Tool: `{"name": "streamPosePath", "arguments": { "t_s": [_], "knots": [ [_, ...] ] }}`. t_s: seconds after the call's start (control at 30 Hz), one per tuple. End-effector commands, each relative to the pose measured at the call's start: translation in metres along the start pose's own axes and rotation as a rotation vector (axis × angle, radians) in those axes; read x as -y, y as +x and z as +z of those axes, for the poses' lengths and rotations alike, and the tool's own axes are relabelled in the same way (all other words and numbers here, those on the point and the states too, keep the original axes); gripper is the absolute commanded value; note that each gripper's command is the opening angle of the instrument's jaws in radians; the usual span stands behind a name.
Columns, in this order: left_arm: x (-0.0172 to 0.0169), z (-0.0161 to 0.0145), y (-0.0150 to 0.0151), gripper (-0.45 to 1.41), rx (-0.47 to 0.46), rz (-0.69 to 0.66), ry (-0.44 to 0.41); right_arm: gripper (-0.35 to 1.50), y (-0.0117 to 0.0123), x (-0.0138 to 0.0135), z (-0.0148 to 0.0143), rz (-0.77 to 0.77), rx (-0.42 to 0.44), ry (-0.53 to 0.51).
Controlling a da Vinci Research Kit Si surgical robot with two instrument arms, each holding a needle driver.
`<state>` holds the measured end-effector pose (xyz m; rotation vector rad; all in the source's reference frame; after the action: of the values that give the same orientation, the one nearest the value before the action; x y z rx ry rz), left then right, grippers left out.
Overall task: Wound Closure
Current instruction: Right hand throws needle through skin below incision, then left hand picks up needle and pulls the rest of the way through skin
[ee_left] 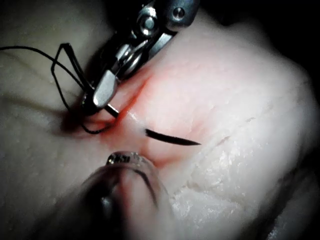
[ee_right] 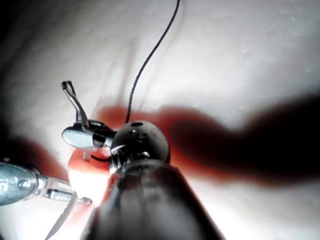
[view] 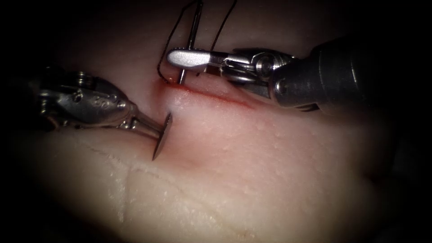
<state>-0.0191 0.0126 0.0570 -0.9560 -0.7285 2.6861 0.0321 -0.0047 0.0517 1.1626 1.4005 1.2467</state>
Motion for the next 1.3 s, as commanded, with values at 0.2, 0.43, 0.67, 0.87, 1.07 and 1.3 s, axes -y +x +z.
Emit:
{"name": "streamPosePath", "arguments": {
  "t_s": [0.2,0.43,0.67,0.87,1.07,1.3],
  "knots": [
    [-0.0006,0.0009,0.0001,-0.45,-0.001,-0.003,-0.004,-0.35,-0.0020,0.0002,0.0008,0.011,0.007,0.005],
    [-0.0007,0.0009,0.0001,-0.45,-0.001,-0.003,-0.004,-0.35,-0.0021,0.0005,0.0004,0.014,0.005,0.001],
    [-0.0016,0.0007,0.0004,-0.45,-0.030,0.026,0.013,0.78,0.0002,0.0001,-0.0001,-0.036,-0.051,-0.007],
    [-0.0024,-0.0003,0.0010,-0.33,-0.080,0.110,0.056,0.91,0.0009,-0.0001,-0.0015,-0.035,-0.045,-0.006],
    [-0.0027,-0.0011,0.0014,-0.15,-0.142,0.189,0.093,0.88,0.0011,-0.0001,-0.0030,-0.033,-0.038,-0.003],
    [-0.0032,-0.0021,0.0003,0.14,-0.234,0.289,0.163,0.71,0.0012,-0.0002,-0.0047,-0.034,-0.014,-0.006]
  ]
}}
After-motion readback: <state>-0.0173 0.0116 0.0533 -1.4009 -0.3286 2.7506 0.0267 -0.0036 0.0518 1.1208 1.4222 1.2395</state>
